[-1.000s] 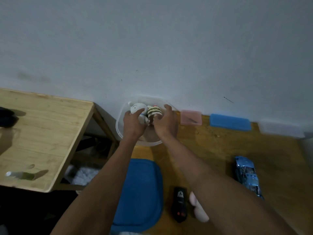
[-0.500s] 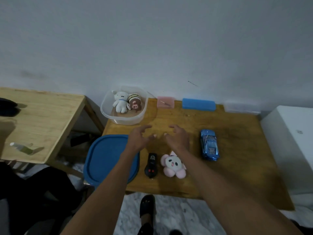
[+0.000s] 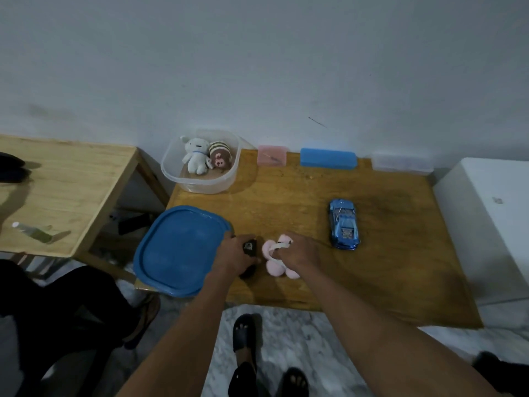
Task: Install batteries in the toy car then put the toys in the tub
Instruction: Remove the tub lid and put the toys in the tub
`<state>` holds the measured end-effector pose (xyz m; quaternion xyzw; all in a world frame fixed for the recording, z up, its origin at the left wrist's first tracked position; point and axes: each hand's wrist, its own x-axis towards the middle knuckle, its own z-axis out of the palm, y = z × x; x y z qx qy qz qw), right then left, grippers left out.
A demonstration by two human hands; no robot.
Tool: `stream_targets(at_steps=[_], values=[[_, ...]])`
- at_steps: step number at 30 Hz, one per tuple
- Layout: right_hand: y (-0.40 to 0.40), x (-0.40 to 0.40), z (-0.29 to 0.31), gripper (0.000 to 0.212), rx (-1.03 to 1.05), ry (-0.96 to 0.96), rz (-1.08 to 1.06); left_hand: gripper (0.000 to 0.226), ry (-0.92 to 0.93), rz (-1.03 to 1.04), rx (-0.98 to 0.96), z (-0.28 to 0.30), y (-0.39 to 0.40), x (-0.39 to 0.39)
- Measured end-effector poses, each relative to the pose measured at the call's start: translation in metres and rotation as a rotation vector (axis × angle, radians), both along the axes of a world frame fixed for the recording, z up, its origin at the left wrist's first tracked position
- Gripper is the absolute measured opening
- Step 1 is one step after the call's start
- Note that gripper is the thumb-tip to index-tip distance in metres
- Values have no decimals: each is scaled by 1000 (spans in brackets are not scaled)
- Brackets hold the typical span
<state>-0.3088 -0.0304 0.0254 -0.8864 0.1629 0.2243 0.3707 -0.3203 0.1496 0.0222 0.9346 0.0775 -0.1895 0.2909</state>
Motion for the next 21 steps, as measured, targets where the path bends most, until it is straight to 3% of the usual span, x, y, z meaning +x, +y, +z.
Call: stream_targets(at_steps=[6,10,17,21], values=[[-3,10,3,69,102,50,-84,65,-57,104,-163,7,-2,6],[1,25,21,49,181,29,-165,59,-125,230,-391,21,-2,19],[35,68,65,50,445,-209,-289,48,-328,317,-549,62,18,62],[65,92,81,50,524,-300,-238,46,-389,348,-585,80,47,87]])
